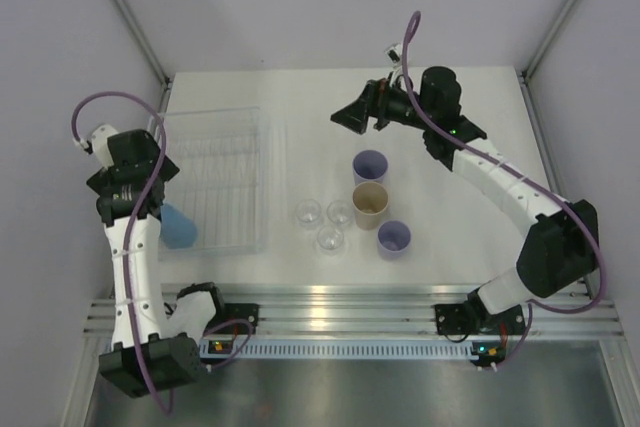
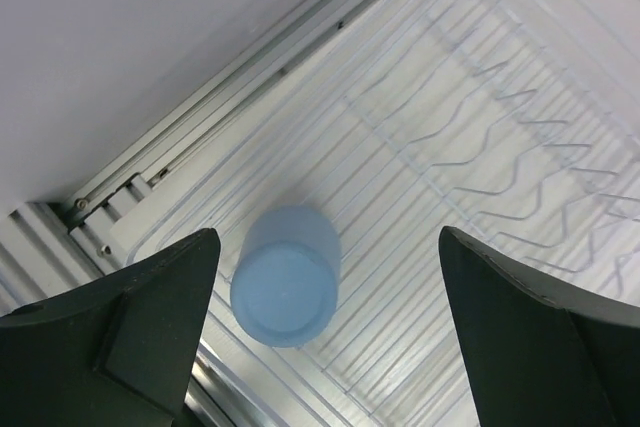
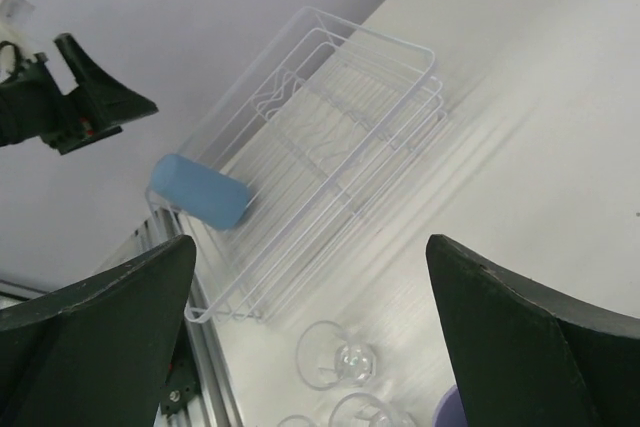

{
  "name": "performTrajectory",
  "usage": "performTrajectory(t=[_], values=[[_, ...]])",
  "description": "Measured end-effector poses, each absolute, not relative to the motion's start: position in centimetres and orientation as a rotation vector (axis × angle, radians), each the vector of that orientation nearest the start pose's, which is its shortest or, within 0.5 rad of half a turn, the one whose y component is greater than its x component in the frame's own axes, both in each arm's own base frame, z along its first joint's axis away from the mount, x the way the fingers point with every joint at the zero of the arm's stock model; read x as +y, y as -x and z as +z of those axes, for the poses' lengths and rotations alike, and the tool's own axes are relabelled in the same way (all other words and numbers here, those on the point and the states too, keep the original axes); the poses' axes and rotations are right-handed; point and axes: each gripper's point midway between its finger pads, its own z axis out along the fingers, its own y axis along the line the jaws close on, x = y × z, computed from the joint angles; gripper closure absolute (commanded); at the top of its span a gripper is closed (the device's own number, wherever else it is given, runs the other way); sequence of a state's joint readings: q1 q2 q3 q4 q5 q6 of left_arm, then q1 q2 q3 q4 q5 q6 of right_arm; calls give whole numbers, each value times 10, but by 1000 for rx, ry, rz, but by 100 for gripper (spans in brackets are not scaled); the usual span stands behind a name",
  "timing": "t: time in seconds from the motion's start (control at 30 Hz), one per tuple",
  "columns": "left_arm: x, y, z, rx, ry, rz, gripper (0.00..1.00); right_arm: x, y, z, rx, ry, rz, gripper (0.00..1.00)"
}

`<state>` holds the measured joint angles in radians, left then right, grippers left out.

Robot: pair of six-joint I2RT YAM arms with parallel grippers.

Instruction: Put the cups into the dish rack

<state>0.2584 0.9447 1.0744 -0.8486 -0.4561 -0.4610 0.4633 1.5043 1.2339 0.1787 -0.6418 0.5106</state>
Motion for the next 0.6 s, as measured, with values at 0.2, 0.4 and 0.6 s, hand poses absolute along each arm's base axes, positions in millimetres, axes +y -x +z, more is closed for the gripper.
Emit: performTrajectory(t=[0.2, 0.4, 0.6], values=[[103, -259, 267, 2008, 875, 225, 4, 295, -362, 314, 1803, 505, 1065, 1], [58, -289, 274, 2078, 666, -79, 5, 266, -368, 275, 1976, 493, 820, 1], [15, -307, 289, 2061, 470, -361, 5, 238, -370, 248, 2113, 455, 630, 1]])
